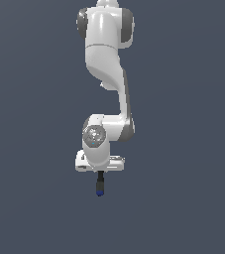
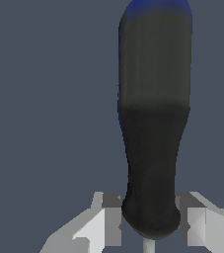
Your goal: Pick up the object and move it to a goal position.
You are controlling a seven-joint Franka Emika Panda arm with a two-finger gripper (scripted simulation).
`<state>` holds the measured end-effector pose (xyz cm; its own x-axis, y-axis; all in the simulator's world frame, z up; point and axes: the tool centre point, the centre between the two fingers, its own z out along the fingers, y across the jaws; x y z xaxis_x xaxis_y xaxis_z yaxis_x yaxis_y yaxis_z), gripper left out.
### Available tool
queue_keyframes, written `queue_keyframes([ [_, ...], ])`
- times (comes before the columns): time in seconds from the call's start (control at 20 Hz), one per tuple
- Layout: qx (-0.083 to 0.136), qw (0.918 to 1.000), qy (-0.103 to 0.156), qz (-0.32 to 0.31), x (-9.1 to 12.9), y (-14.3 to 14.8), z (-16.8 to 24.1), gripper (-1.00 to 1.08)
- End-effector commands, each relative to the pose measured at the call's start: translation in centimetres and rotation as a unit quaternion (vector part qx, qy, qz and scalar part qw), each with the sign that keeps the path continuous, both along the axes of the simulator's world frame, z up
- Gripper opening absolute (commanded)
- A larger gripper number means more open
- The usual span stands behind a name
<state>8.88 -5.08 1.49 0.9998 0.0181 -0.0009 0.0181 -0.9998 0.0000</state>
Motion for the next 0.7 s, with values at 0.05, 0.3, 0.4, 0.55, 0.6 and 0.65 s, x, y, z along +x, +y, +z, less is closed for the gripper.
queue_keyframes([
  [0.05, 0.000, 1.0000, 0.000, 0.000, 0.0, 0.0, 0.0, -1.00],
  [0.3, 0.000, 1.0000, 0.000, 0.000, -0.4, -0.5, 0.5, -1.00],
  [0.4, 0.000, 1.0000, 0.000, 0.000, -0.7, -0.8, 0.8, -1.00],
  [0.55, 0.000, 1.0000, 0.000, 0.000, -1.4, -1.6, 1.6, -1.00],
  [0.6, 0.000, 1.0000, 0.000, 0.000, -1.6, -2.0, 1.9, -1.00],
  [0.65, 0.000, 1.0000, 0.000, 0.000, -1.9, -2.4, 2.3, -1.00],
])
